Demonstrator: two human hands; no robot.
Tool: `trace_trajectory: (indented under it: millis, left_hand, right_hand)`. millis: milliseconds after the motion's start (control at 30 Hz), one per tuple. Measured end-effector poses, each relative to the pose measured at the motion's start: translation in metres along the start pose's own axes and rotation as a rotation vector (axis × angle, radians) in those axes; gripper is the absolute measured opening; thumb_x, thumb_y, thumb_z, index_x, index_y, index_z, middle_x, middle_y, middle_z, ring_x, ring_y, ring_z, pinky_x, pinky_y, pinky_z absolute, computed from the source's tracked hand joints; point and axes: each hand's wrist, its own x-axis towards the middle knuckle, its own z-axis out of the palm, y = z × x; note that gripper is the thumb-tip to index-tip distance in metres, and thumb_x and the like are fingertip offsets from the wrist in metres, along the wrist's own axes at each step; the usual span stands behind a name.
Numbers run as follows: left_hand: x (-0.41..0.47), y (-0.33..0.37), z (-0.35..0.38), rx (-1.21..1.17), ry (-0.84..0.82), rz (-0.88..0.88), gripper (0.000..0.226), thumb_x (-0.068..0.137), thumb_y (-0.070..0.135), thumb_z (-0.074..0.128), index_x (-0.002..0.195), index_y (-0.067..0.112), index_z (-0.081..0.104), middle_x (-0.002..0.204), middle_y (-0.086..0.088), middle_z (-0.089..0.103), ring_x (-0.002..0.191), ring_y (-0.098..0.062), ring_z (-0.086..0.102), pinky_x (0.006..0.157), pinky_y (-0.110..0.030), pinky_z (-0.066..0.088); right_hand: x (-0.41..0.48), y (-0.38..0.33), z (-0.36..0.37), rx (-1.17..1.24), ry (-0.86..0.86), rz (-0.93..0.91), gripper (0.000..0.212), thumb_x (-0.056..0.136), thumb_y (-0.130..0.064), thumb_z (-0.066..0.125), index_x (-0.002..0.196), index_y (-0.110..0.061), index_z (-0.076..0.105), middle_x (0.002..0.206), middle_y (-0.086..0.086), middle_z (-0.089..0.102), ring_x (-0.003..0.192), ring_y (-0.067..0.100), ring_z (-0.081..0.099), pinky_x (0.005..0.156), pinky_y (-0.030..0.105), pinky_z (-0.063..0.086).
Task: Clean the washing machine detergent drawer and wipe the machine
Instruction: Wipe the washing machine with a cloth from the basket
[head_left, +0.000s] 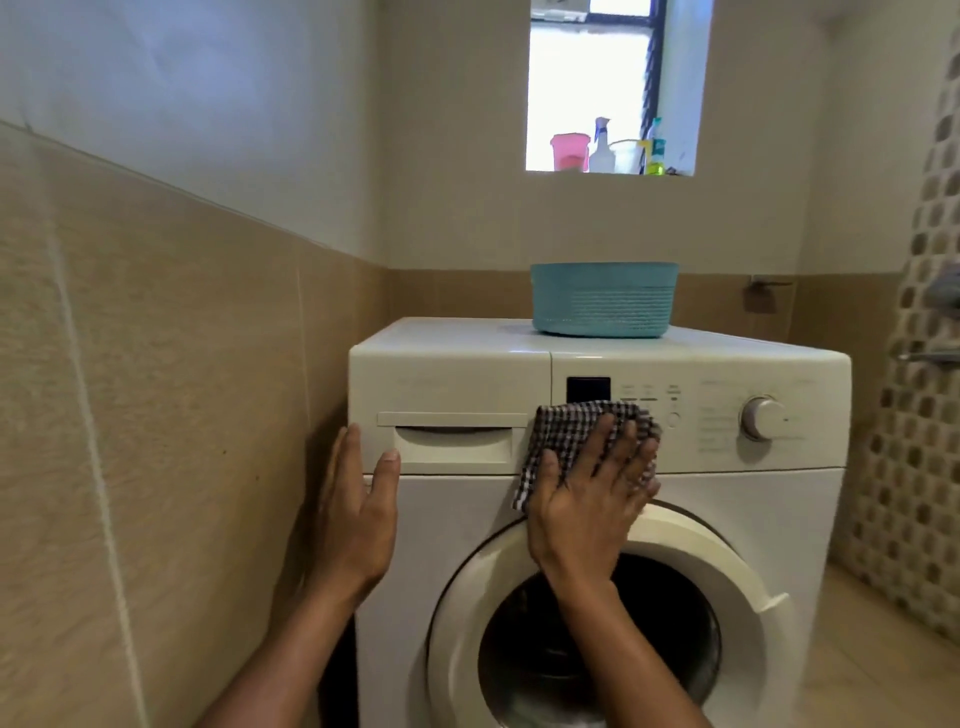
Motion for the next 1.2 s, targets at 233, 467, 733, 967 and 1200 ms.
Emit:
trace_trajectory:
  millis: [233, 467, 733, 967, 1200]
  left_hand:
    - [0.001, 0.002, -0.004, -0.057, 0.029, -0.070, 0.086, 0.081, 0.054, 0.044, 0.160, 0.027, 0.022, 0.161, 0.000, 0.038, 0.144, -0.022, 0.041, 0.118, -0.047, 0.033]
    - [0.000, 0.001, -0.005, -0.071, 0.046, -0.050, 0.077, 0.096, 0.038, 0.055, 0.161, 0.025, 0.016, 0.162, 0.005, 0.035, 0.143, -0.020, 0.044, 0.118, -0.041, 0.034]
    - [0.003, -0.002, 0.001, -0.176, 0.058, -0.056, 0.081, 0.096, 0.035, 0.055, 0.161, 0.025, 0.009, 0.163, 0.006, 0.032, 0.145, -0.015, 0.039, 0.116, -0.034, 0.032]
    - [0.006, 0.008, -0.005, -0.366, 0.086, -0.096, 0.071, 0.103, 0.023, 0.050, 0.162, 0.024, 0.010, 0.159, 0.002, 0.039, 0.140, -0.016, 0.043, 0.110, -0.033, 0.037]
    - [0.001, 0.005, -0.006, -0.160, 0.027, -0.032, 0.068, 0.083, 0.053, 0.043, 0.145, 0.028, 0.051, 0.158, 0.003, 0.042, 0.142, -0.016, 0.041, 0.117, -0.033, 0.032]
  right_hand:
    - [-0.047, -0.049, 0.020, -0.101, -0.019, -0.535, 0.062, 0.096, -0.036, 0.048, 0.152, -0.011, 0.037, 0.163, 0.012, 0.022, 0.152, 0.036, 0.012, 0.116, 0.062, 0.016]
    - [-0.049, -0.056, 0.016, -0.029, 0.101, -0.479, 0.060, 0.074, -0.015, 0.082, 0.130, -0.009, 0.061, 0.133, 0.014, 0.059, 0.130, 0.033, 0.044, 0.116, 0.053, 0.026]
    - [-0.063, -0.075, 0.009, 0.045, -0.017, -0.288, 0.075, 0.090, -0.046, 0.046, 0.150, -0.001, 0.037, 0.153, 0.018, 0.041, 0.144, 0.030, 0.034, 0.120, 0.046, 0.014]
    - [-0.070, -0.131, 0.013, 0.090, -0.156, -0.370, 0.065, 0.086, -0.037, 0.037, 0.137, -0.002, 0.055, 0.132, 0.019, 0.063, 0.120, 0.034, 0.062, 0.109, 0.045, 0.026]
    - [-0.031, -0.065, -0.009, 0.350, -0.110, -0.532, 0.026, 0.095, -0.037, 0.061, 0.085, -0.014, 0.069, 0.093, 0.002, 0.066, 0.095, 0.020, 0.057, 0.089, 0.036, 0.048]
